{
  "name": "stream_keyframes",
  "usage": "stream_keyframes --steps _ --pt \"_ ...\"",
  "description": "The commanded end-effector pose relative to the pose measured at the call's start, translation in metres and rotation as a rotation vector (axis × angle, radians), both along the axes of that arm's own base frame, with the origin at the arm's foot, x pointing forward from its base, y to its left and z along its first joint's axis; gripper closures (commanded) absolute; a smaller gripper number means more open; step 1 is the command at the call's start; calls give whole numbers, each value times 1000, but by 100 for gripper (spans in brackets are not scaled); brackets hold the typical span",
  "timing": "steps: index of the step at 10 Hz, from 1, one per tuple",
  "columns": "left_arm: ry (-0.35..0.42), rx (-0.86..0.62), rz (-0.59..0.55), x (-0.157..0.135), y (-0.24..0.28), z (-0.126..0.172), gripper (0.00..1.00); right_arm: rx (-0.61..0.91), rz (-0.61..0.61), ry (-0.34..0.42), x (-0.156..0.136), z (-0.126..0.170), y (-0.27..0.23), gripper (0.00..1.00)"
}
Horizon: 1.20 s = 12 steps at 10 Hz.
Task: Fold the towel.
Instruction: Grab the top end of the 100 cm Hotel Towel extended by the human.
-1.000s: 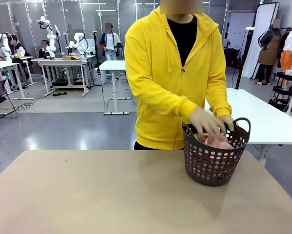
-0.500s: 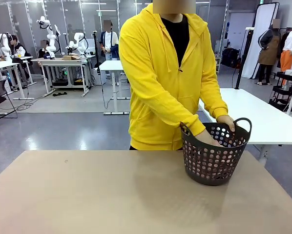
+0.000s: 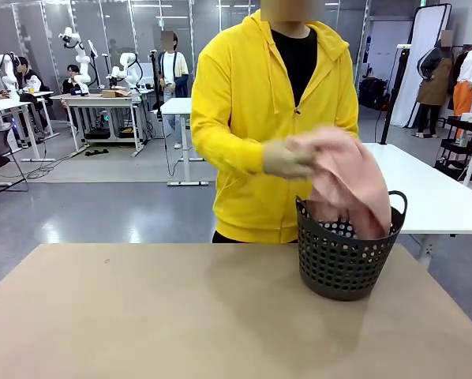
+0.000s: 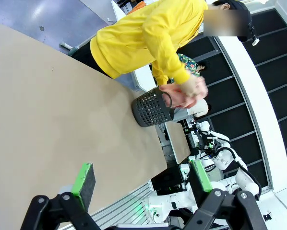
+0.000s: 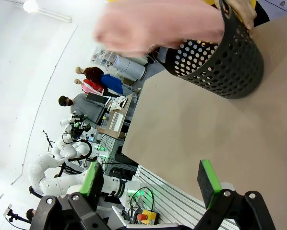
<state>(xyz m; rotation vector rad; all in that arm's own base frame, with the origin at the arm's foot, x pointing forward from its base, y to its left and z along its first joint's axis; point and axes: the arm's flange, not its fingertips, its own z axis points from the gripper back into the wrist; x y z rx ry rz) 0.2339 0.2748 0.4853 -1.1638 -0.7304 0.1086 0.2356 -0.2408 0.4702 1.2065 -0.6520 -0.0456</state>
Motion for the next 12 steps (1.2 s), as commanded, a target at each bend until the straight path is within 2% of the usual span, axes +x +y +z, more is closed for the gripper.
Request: stream_keyframes --steps 1,12 --pt "-19 -7 -7 0 1 0 0 5 -1 -21 0 1 -1 0" --pt "-19 -7 -7 0 1 0 0 5 -1 -21 0 1 -1 0"
